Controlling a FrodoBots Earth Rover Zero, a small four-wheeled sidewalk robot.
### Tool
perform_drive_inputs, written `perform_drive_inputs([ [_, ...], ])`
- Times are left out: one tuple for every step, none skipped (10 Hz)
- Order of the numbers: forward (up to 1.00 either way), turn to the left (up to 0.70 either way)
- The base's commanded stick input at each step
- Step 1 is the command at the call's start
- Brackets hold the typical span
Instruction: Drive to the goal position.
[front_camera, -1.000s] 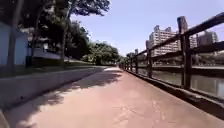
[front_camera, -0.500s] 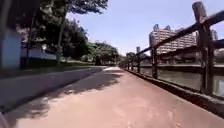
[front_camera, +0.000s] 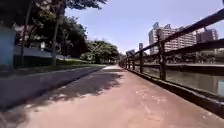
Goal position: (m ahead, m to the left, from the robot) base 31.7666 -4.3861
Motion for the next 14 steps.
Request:
perform_drive_inputs([
  [1.0,0.01],
  [1.0,0.01],
  [1.0,0.01],
  [1.0,0.01],
  [1.0,0.01],
  [1.0,0.01],
  [1.0,0.01],
  [1.0,0.01],
  [1.0,0.01],
  [1.0,0.01],
  [1.0,0.01],
  [1.0,0.01],
  [1.0,0.01],
  [1.0,0.01],
])
